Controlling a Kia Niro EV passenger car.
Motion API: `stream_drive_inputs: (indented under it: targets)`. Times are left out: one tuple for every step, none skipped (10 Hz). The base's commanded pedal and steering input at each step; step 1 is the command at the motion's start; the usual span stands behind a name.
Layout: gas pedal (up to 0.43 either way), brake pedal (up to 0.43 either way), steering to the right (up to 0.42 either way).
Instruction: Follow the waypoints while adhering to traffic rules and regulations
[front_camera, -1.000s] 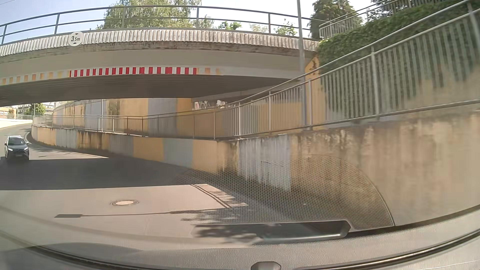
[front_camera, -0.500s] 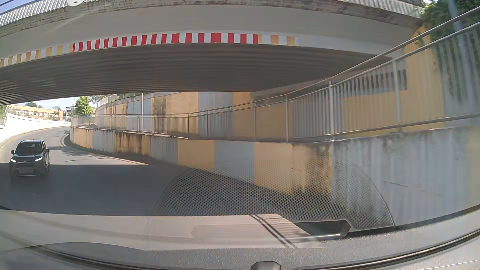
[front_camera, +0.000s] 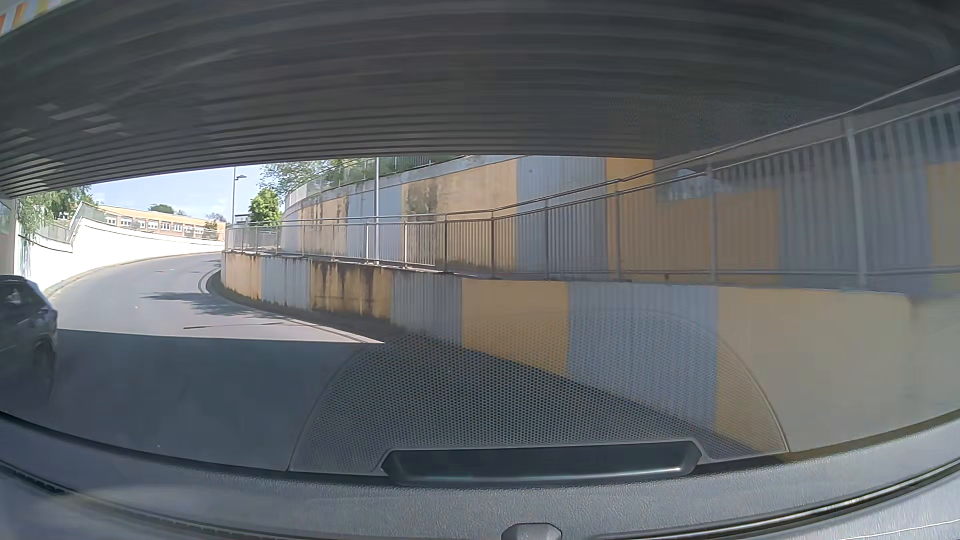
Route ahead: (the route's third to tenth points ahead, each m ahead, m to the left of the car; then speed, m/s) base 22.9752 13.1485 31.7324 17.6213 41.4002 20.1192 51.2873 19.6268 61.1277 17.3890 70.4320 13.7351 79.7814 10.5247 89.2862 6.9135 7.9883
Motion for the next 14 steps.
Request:
stream_drive_inputs:
  targets:
    - [0.098,0.000,-0.219]
    - [0.098,0.000,-0.219]
    - [0.098,0.000,-0.218]
    - [0.098,0.000,-0.218]
    - [0.098,0.000,-0.218]
    - [0.118,0.000,-0.217]
    - [0.157,0.000,-0.216]
    - [0.157,0.000,-0.212]
    - [0.169,0.000,-0.204]
    - [0.189,0.000,-0.196]
    - [0.209,0.000,-0.186]
    - [0.209,0.000,-0.173]
    - [0.220,0.000,-0.160]
    - [0.220,0.000,-0.143]
